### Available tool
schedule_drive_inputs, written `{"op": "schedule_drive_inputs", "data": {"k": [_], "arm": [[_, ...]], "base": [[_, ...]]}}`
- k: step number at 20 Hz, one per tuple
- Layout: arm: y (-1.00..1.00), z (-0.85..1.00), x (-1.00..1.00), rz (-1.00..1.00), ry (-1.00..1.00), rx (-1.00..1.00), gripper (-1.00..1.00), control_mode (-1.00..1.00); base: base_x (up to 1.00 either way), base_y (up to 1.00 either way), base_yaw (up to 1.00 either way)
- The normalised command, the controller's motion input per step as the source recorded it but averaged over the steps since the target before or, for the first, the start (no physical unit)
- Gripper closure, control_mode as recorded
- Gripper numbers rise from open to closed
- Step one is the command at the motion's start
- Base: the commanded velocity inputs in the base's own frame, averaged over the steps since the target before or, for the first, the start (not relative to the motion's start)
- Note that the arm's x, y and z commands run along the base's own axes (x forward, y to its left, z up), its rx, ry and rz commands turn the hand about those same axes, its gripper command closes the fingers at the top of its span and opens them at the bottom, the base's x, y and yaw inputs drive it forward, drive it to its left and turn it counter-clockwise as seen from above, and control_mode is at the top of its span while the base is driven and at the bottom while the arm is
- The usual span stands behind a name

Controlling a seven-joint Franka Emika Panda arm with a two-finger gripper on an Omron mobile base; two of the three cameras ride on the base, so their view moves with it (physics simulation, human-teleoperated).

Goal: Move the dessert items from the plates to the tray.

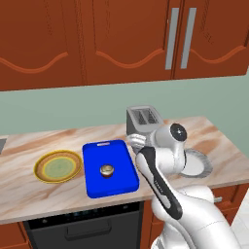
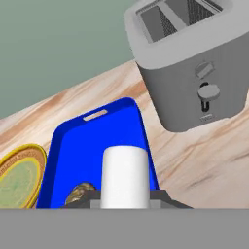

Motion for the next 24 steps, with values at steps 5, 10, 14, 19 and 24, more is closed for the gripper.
{"op": "schedule_drive_inputs", "data": {"k": [5,10,14,19,24], "arm": [[0.41,-0.09,0.15,0.0,-0.05,0.0,1.0,-1.0],[0.09,-0.1,0.11,0.0,-0.08,0.0,1.0,-1.0],[0.12,-0.19,0.24,0.0,-0.06,0.0,1.0,-1.0],[0.12,-0.21,0.08,0.0,-0.04,0.0,1.0,-1.0],[0.15,-0.28,0.0,0.0,-0.01,0.0,1.0,-1.0]], "base": [[0.0,0.0,0.0],[0.0,0.0,0.0],[0.0,0.0,0.0],[0.0,0.0,0.0],[0.0,0.0,0.0]]}}
